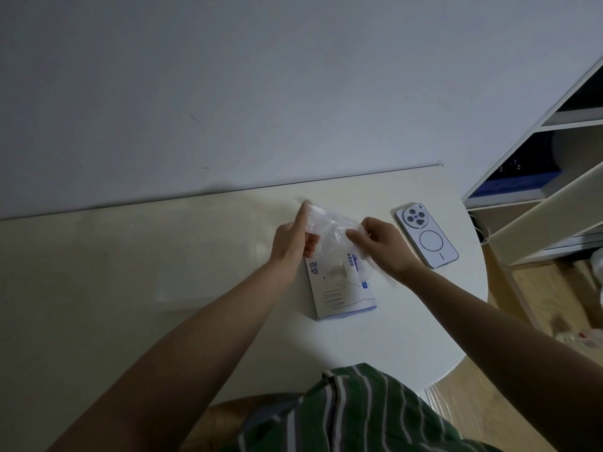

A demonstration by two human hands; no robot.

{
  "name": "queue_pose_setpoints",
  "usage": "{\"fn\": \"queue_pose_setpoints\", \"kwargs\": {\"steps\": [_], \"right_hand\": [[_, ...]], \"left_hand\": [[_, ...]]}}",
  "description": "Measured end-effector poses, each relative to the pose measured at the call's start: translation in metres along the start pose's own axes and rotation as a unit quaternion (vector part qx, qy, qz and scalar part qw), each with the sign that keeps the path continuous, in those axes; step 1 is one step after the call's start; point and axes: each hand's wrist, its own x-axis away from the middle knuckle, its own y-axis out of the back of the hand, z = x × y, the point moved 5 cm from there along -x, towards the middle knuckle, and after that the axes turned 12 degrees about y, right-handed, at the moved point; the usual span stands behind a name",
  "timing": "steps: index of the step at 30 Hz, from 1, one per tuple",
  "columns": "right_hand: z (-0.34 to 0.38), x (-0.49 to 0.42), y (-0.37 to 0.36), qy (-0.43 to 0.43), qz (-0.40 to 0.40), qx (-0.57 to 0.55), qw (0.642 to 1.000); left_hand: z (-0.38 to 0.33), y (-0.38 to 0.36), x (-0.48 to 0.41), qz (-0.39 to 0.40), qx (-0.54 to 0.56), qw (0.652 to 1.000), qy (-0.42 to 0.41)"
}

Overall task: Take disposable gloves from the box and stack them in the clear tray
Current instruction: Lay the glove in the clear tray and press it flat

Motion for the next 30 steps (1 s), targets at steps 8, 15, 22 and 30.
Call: {"fn": "queue_pose_setpoints", "kwargs": {"steps": [8, 15, 22, 30], "right_hand": [[0.0, 0.008, -0.011, 0.034, 0.034, 0.083, 0.995], [0.008, 0.005, -0.012, -0.028, 0.015, -0.132, 0.991], [0.021, 0.003, -0.034, -0.052, 0.207, -0.224, 0.951], [0.039, -0.017, -0.037, -0.092, 0.13, -0.416, 0.895]], "left_hand": [[-0.007, 0.005, 0.006, 0.063, -0.059, 0.996, -0.017], [-0.013, 0.007, 0.009, 0.143, -0.092, 0.983, -0.067], [-0.018, 0.009, 0.022, 0.254, -0.095, 0.962, -0.016], [-0.029, 0.062, 0.017, 0.173, -0.077, 0.981, -0.04]]}}
